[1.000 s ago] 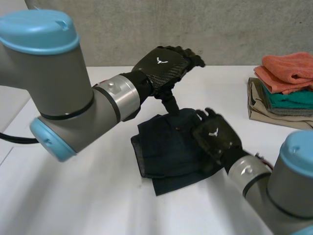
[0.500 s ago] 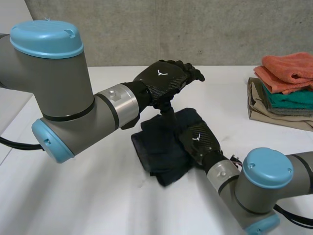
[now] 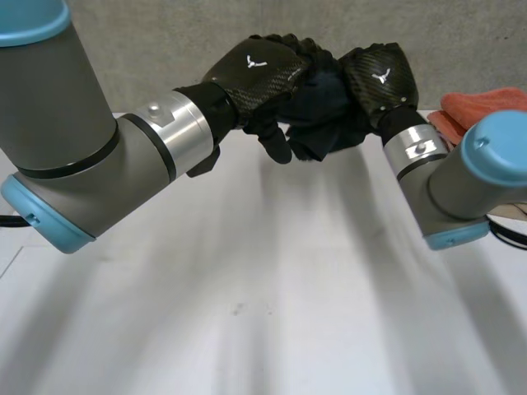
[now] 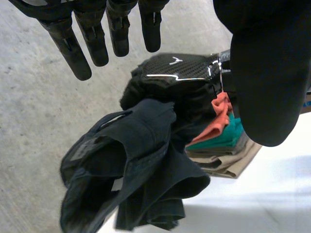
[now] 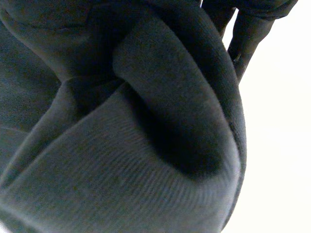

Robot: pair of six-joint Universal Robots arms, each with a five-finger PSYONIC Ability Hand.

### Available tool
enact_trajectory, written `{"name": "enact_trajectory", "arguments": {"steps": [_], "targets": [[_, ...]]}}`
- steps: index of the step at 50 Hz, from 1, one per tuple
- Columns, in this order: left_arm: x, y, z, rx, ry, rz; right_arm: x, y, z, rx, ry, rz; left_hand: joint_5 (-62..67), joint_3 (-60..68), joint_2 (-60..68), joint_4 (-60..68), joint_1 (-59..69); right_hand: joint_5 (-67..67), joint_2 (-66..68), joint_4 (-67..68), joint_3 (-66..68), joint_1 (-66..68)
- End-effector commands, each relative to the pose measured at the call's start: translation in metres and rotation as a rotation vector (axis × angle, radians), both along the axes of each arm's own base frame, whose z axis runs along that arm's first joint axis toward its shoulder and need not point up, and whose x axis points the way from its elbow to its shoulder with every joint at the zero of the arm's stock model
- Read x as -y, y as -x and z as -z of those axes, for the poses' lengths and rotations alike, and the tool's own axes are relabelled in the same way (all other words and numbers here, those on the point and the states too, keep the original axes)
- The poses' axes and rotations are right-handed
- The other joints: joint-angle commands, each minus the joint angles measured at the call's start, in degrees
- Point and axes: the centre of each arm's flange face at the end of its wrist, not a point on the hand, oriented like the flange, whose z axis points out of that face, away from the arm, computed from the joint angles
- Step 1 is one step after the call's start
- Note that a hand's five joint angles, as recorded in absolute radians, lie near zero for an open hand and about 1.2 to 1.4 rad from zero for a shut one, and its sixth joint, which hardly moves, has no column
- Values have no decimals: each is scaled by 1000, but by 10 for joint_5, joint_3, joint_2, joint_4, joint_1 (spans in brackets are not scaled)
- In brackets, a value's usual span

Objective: Fold the laundry.

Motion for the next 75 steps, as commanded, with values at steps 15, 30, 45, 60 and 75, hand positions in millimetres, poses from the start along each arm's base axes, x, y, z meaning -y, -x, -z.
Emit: {"name": "enact_trajectory", "arguments": {"steps": [15, 30, 45, 60, 75], "targets": [[-2, -3, 17, 15, -67, -4, 25, 48, 76, -11, -349, 67, 35, 40, 34, 36, 36, 177, 142, 119, 143, 217], [-4, -3, 24, 26, -82, -3, 41, 55, 53, -48, -189, 64, 36, 41, 36, 37, 38, 177, 142, 119, 143, 217], [-6, -5, 16, 15, -66, -23, 144, 186, -63, 241, 202, 267, 36, 41, 36, 37, 38, 177, 142, 119, 143, 217], [-15, -3, 29, 43, -97, -6, 194, 290, 112, 89, -144, 176, 38, 43, 37, 39, 39, 177, 142, 119, 143, 217], [-16, -3, 31, 49, -101, -5, 190, 312, 113, 130, -193, 124, 38, 43, 37, 39, 39, 177, 142, 119, 143, 217]]}}
